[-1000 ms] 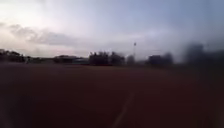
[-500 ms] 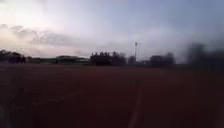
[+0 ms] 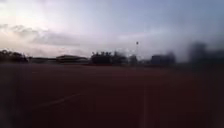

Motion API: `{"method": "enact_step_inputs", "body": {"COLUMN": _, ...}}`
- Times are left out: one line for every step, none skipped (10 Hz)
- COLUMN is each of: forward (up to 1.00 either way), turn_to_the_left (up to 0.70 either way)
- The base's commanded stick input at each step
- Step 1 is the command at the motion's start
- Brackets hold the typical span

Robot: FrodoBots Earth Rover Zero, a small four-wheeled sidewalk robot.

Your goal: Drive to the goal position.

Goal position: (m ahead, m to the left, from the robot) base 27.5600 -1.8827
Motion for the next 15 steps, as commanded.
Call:
{"method": "enact_step_inputs", "body": {"forward": 0.7, "turn_to_the_left": 0.0}}
{"method": "enact_step_inputs", "body": {"forward": 0.7, "turn_to_the_left": 0.0}}
{"method": "enact_step_inputs", "body": {"forward": 0.7, "turn_to_the_left": 0.0}}
{"method": "enact_step_inputs", "body": {"forward": 0.7, "turn_to_the_left": 0.0}}
{"method": "enact_step_inputs", "body": {"forward": 0.7, "turn_to_the_left": 0.0}}
{"method": "enact_step_inputs", "body": {"forward": 0.7, "turn_to_the_left": 0.0}}
{"method": "enact_step_inputs", "body": {"forward": 0.7, "turn_to_the_left": 0.0}}
{"method": "enact_step_inputs", "body": {"forward": 0.7, "turn_to_the_left": 0.0}}
{"method": "enact_step_inputs", "body": {"forward": 0.7, "turn_to_the_left": 0.0}}
{"method": "enact_step_inputs", "body": {"forward": 0.7, "turn_to_the_left": 0.0}}
{"method": "enact_step_inputs", "body": {"forward": 0.7, "turn_to_the_left": 0.0}}
{"method": "enact_step_inputs", "body": {"forward": 0.7, "turn_to_the_left": 0.0}}
{"method": "enact_step_inputs", "body": {"forward": 0.7, "turn_to_the_left": 0.0}}
{"method": "enact_step_inputs", "body": {"forward": 0.7, "turn_to_the_left": 0.0}}
{"method": "enact_step_inputs", "body": {"forward": 0.7, "turn_to_the_left": 0.0}}
